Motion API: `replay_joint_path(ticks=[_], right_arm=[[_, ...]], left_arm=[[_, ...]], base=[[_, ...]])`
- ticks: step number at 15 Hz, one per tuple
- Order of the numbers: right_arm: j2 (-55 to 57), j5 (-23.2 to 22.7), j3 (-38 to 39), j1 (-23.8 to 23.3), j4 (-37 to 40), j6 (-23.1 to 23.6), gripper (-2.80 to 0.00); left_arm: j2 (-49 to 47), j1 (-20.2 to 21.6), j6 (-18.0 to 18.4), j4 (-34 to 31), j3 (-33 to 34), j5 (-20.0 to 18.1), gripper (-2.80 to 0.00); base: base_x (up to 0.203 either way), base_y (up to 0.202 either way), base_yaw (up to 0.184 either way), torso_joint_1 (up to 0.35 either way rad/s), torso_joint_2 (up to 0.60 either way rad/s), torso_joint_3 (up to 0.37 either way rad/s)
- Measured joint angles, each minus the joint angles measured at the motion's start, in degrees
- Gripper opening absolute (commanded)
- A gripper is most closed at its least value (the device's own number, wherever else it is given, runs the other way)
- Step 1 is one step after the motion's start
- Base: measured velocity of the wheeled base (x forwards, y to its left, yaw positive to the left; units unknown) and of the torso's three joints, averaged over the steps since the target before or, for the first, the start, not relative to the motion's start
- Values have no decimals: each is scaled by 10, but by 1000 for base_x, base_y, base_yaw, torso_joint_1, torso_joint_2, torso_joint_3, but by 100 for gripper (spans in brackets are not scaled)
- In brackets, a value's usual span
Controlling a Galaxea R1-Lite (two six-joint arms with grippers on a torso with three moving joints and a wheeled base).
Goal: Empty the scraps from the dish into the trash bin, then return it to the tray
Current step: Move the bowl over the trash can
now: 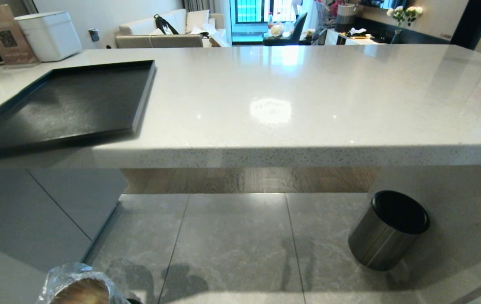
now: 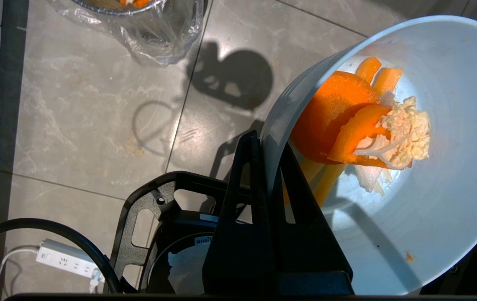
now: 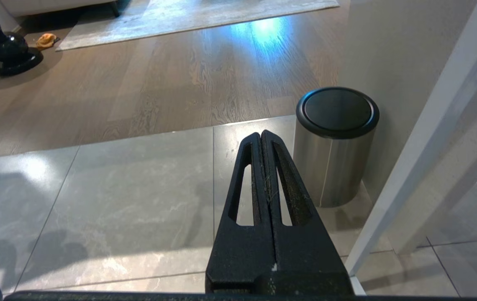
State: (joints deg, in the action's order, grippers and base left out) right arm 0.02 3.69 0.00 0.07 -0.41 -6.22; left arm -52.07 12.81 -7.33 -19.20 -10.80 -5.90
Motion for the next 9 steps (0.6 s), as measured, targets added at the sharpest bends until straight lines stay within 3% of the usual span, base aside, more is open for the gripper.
replay_joint_path(ticks=[9], right_arm=[[0, 0, 0, 0, 0, 0, -280]], left_arm=[[-2, -5, -1, 0, 0, 1, -280]], base=[[-189, 0, 0, 4, 2, 4]])
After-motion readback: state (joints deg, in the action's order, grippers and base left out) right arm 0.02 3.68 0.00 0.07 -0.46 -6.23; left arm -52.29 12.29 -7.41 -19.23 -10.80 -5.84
